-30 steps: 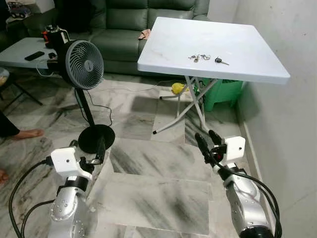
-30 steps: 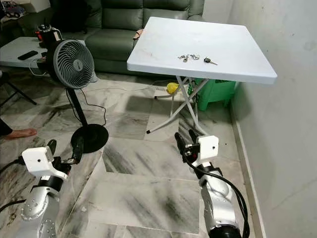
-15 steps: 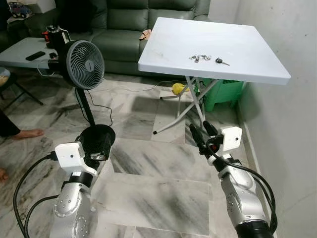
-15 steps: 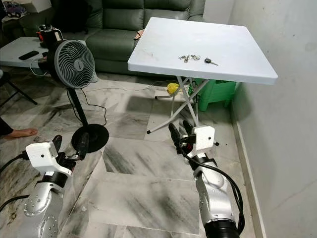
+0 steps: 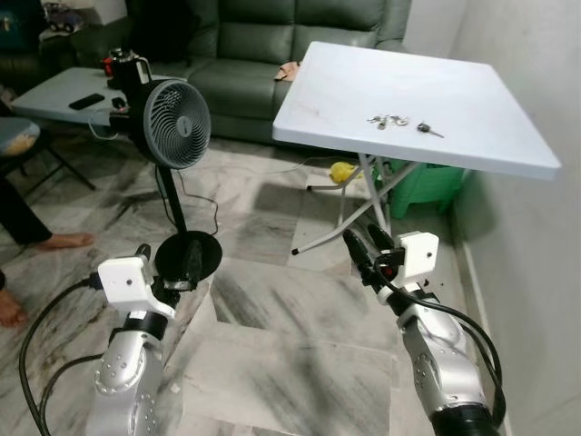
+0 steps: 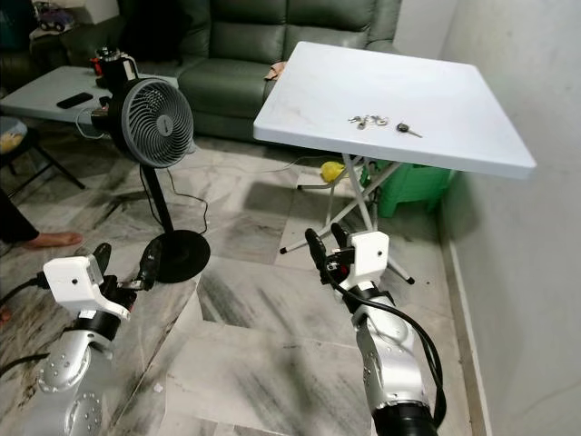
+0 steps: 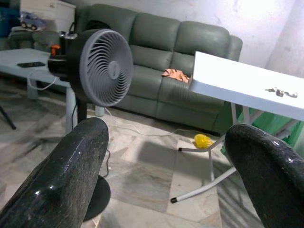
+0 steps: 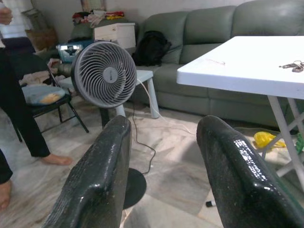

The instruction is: Hang keys on a hook

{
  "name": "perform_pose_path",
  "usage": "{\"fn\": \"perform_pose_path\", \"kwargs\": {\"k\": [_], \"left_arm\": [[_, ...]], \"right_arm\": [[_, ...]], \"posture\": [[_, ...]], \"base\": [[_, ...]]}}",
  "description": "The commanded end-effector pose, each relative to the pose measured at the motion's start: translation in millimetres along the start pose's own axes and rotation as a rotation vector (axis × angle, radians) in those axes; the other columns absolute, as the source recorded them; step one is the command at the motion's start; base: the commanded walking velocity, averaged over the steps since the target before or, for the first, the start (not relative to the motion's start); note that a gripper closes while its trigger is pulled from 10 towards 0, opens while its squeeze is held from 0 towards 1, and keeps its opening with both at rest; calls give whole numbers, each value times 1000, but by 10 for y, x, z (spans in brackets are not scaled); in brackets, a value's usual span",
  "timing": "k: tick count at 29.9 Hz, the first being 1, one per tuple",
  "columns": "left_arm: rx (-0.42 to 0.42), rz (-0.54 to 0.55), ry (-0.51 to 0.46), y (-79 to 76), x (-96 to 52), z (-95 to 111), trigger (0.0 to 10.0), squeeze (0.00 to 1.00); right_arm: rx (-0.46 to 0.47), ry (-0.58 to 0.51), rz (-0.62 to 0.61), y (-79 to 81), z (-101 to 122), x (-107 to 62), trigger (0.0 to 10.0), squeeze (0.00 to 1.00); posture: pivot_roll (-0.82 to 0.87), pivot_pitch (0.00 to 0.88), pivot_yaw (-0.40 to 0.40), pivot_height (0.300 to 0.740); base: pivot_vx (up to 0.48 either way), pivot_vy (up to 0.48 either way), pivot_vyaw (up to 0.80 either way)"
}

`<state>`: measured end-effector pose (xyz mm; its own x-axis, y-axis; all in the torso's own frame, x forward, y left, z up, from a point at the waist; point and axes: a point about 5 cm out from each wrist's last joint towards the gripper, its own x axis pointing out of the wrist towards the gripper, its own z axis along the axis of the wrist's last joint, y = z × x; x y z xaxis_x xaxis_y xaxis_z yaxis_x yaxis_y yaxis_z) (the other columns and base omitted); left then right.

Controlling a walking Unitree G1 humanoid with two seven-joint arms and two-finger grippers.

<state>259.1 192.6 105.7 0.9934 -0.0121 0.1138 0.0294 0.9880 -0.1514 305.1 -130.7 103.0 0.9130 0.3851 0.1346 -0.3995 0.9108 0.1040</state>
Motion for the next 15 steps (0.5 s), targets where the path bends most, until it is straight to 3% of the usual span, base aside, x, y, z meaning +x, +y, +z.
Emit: {"fn": "perform_pose_path", "kwargs": {"k": [1,15], "left_arm": [[-4,-22,6,-63,46,6,10000,0],[0,-41,15,-92,77,-21,10000,0]], "right_arm": [[-16,-9,-17,-71,51,-14,10000,0],[-24,1,-13,-85,31,-50,10000,0]], "posture": [[-31,0,-18,740],[-38,0,-21,740]], "base": [[424,0,0],[425,0,0]]}}
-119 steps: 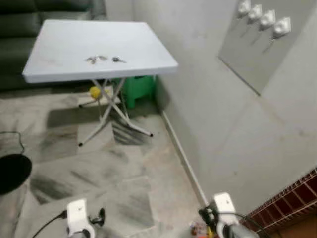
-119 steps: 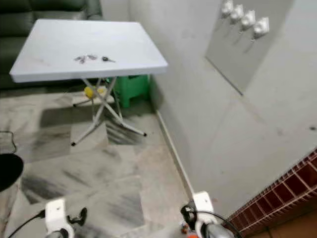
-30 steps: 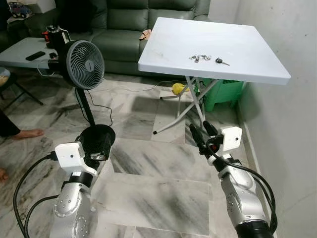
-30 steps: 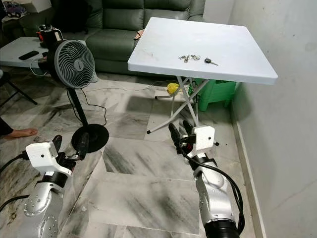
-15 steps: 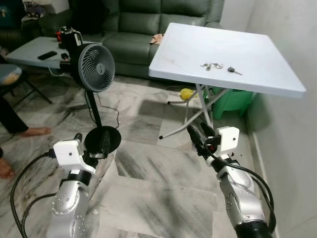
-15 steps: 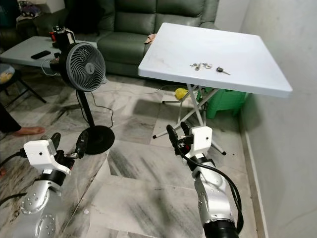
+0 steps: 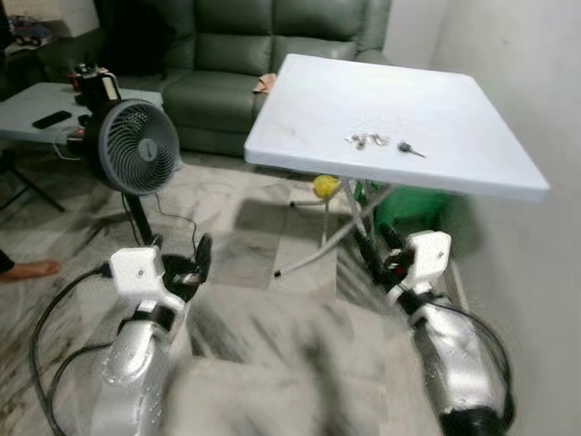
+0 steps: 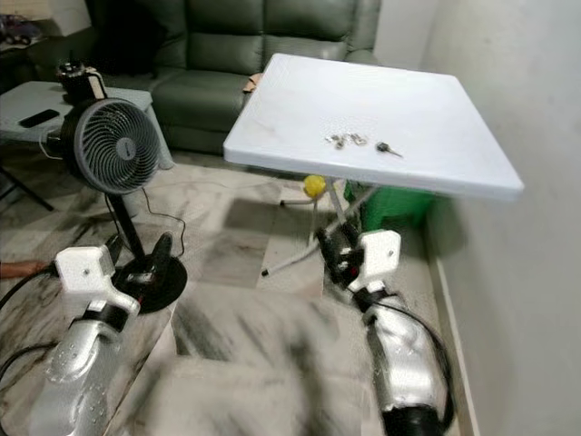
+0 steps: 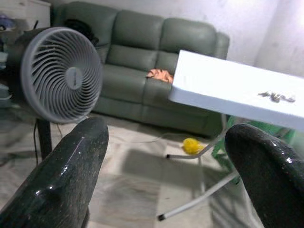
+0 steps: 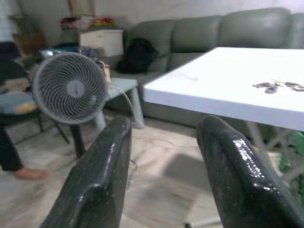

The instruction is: Hang keys on a hook

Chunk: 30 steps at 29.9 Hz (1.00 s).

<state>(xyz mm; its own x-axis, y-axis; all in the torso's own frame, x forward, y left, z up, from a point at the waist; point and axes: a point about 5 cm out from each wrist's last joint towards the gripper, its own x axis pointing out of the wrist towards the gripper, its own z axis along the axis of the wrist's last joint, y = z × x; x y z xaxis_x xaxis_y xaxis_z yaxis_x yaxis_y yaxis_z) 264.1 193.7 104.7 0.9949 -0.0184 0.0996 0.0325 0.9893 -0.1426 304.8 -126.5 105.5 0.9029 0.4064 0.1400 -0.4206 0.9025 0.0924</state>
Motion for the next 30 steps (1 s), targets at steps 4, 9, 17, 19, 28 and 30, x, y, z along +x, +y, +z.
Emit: {"fn": "perform_pose_path", "kwargs": {"k": [4,9,17,19,28,30], "left_arm": [[-6,-38,0,-102,29,-7,10000,0],[-6,-36,0,-97,31,-11,10000,0],[-6,-30,-1,-110,29,-22,10000,0],[-7,-29,-1,-113,29,-23,10000,0],[-13,-26,1,-124,29,-36,10000,0],[-14,-26,1,-127,30,-37,10000,0]], "right_arm": [[-16,5,-32,-124,14,-66,10000,0],[-18,5,-28,-119,16,-56,10000,0],[-23,9,-11,-117,22,-36,10000,0],[-24,9,-8,-119,23,-37,10000,0],[-33,13,-5,-139,30,-40,10000,0],[-33,13,-4,-139,30,-41,10000,0]], "posture": [[-35,0,-24,740],[-28,0,-30,740],[-23,0,-39,740],[-23,0,-39,740],[-24,0,-44,740],[-25,0,-45,740]], "base": [[424,0,0],[424,0,0],[427,0,0],[424,0,0],[429,0,0],[435,0,0]]}}
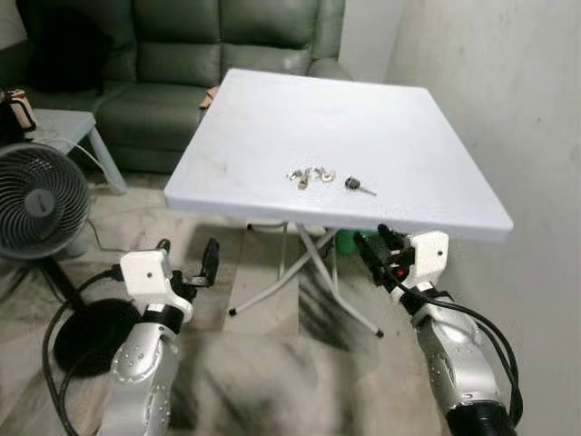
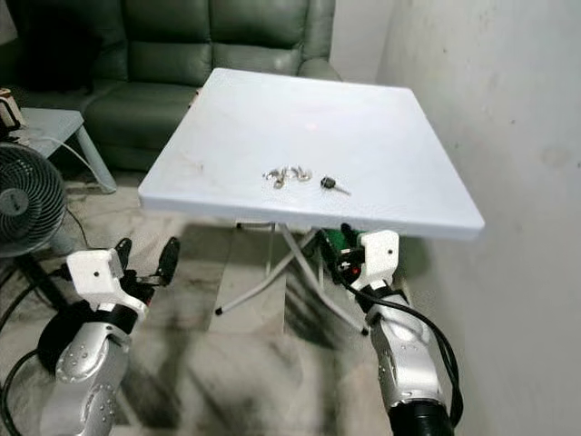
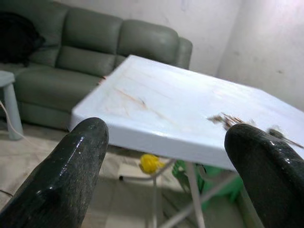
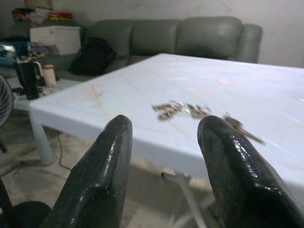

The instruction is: Hang keys on a hook

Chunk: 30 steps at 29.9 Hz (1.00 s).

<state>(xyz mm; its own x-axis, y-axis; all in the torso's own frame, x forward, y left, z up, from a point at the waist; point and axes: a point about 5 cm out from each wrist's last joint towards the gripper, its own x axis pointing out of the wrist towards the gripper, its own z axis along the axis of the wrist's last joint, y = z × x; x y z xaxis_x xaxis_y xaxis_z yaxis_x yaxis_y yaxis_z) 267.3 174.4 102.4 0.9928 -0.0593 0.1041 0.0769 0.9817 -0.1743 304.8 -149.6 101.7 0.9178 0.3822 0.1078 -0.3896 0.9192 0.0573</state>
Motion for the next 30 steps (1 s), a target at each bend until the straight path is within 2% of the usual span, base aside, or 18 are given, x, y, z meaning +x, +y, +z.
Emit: {"fn": "perform_pose_path", "kwargs": {"k": [1,24,30], "left_arm": [[22,15,-2,56,-3,20,10000,0],[2,42,-12,29,29,7,10000,0],[4,59,-24,20,29,6,10000,0]], "right_arm": [[6,-18,27,75,40,54,10000,0],[-20,-8,44,35,63,68,10000,0],[-27,6,61,30,58,77,10000,0]], "posture": [[-25,0,-45,740],[-25,0,-63,740],[-22,0,-70,740]], "base": [[431,0,0],[429,0,0],[107,0,0]]}}
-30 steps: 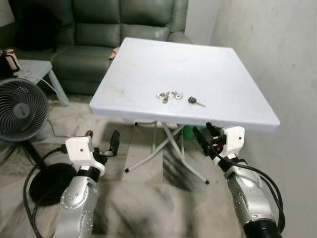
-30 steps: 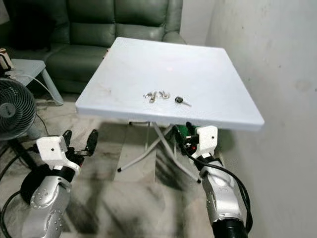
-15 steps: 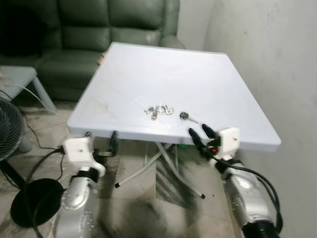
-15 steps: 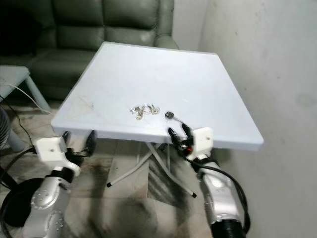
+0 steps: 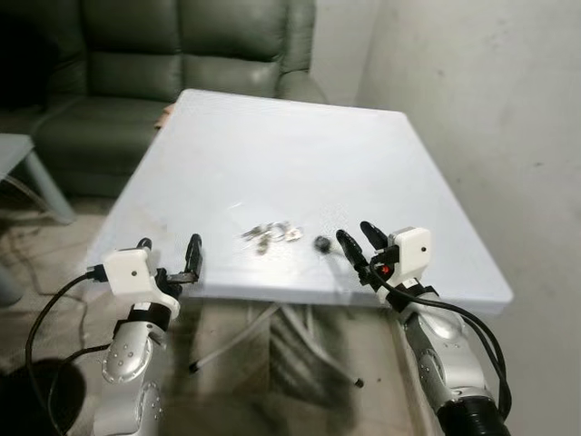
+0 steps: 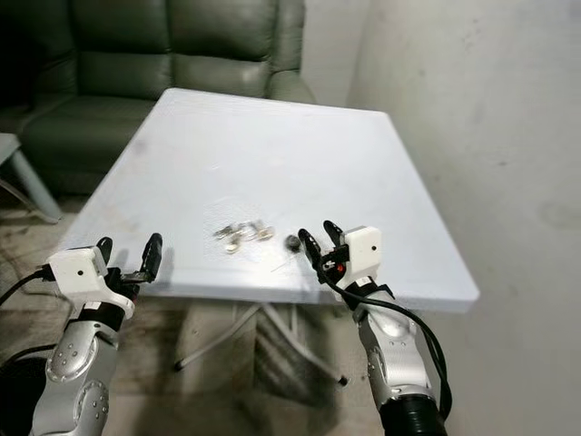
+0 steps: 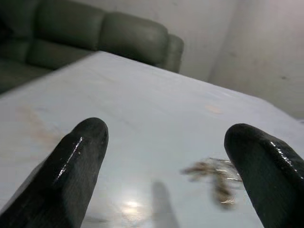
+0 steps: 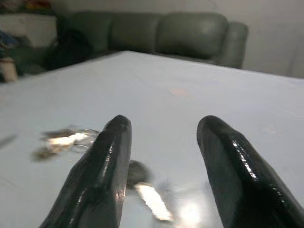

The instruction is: Hang keys on a hook

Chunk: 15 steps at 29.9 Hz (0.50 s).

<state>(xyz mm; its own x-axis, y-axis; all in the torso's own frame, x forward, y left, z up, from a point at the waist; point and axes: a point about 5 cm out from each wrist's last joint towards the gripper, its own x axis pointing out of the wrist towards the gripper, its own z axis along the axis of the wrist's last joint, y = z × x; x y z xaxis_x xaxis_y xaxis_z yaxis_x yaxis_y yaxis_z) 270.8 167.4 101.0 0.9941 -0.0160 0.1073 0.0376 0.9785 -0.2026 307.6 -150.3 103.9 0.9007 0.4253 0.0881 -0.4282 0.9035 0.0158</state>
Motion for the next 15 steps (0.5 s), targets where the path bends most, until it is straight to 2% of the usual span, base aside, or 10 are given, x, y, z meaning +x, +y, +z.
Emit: {"fn": "perform_pose_path", "kwargs": {"k": [1,4,5,6,9,12,15], "left_arm": [[29,19,-8,85,-7,33,10000,0],[26,21,-3,77,-18,21,10000,0],[26,21,-4,71,-24,16,10000,0],[25,22,-5,67,-28,15,10000,0],[26,24,-8,51,-44,11,10000,0],[27,16,-3,39,-67,-11,10000,0],[46,3,0,24,-83,-18,10000,0]], "right_arm": [[10,-15,18,44,40,54,10000,0],[33,-10,36,47,38,59,10000,0],[42,-8,42,44,36,59,10000,875],[47,-5,53,46,35,60,10000,1000],[8,8,46,16,36,65,10000,1000],[-5,31,113,12,23,68,10000,1000],[-28,48,122,-7,24,79,10000,1000]], "posture": [[-22,0,-70,740],[-20,0,-74,740],[-16,0,-77,740],[-16,0,-77,740],[-12,0,-81,740],[-8,0,-85,740],[-7,0,-87,740]], "base": [[0,0,0],[0,0,0],[0,0,0],[0,0,0],[0,0,0],[0,0,0],[0,0,0]]}}
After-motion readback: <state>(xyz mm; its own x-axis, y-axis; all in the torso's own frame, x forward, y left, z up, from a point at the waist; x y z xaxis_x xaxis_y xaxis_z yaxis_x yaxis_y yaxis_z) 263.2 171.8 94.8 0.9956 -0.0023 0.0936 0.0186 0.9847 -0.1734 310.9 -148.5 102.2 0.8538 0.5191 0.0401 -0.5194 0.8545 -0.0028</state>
